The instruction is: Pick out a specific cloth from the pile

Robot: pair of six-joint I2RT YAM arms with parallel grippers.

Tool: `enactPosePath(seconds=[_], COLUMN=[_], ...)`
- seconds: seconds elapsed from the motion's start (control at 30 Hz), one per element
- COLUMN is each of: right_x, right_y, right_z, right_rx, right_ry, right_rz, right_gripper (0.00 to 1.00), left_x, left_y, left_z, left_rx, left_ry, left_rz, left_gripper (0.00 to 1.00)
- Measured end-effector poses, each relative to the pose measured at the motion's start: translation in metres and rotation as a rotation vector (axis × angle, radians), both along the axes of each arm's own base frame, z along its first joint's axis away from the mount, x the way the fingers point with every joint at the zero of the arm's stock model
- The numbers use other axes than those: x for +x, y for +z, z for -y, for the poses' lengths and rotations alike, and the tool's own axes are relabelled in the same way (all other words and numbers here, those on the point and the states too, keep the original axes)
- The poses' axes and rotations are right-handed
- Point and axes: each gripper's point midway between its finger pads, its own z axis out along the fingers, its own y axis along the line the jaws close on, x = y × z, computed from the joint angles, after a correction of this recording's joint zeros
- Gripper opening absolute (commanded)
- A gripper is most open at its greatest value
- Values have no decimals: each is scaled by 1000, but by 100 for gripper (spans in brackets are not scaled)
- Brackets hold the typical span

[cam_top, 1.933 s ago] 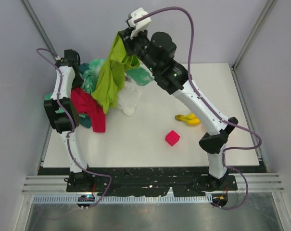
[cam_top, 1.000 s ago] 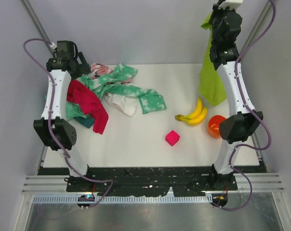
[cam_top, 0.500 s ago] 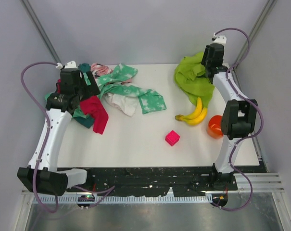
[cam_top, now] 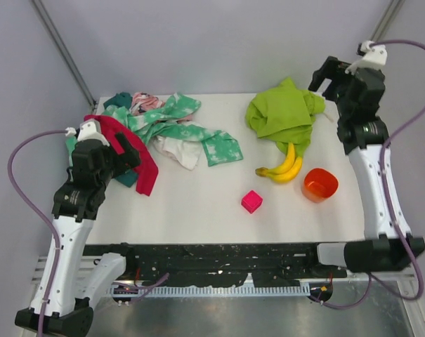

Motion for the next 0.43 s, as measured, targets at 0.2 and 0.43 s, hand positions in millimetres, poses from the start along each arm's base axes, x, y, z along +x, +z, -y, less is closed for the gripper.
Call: enactPosePath(seconds=[0.2, 0.43], right_x=[-115, -155], right_y=[-40, -173], right_z=[-2, -3], right_rx=[41, 69], right_ry=[5, -2], right_rz=[52, -220], right_gripper=[95, 95], left_x=[-27, -45], left_y=[-33, -55], left_z=[-3, -8], left_rx=[-23, -18], left_ry=[16, 38], left_rz=[-45, -84], left_gripper=[99, 100])
